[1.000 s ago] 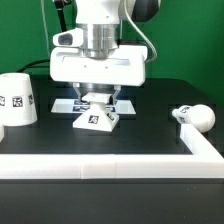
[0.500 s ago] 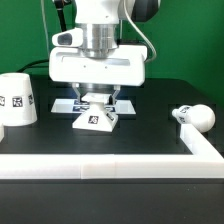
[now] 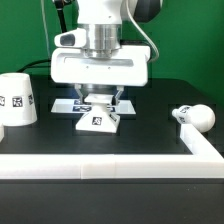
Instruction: Assemble lamp
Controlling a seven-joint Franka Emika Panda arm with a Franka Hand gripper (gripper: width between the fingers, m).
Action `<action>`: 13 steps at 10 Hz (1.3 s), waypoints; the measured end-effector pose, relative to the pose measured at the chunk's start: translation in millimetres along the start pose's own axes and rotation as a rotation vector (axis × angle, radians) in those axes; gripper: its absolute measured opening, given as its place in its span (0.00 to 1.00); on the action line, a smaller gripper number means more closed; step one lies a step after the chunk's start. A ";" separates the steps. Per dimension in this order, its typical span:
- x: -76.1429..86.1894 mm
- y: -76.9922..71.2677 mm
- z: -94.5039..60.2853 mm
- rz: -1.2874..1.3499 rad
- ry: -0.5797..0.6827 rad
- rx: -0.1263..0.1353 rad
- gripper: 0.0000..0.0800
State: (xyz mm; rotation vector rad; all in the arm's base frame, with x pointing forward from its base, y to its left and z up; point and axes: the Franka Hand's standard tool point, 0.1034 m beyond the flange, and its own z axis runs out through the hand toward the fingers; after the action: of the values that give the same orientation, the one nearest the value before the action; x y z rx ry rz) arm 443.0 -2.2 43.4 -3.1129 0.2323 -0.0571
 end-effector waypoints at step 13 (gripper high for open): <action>89.6 -72.1 3.8 -0.160 0.128 0.036 0.67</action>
Offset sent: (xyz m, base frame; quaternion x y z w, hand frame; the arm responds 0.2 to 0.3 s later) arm 0.0421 0.0345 -0.0171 0.0312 0.0016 -0.0529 0.9981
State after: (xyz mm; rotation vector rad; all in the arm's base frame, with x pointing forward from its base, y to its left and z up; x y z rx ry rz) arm 542.4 55.8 44.4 -3.0874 -0.0166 -0.2597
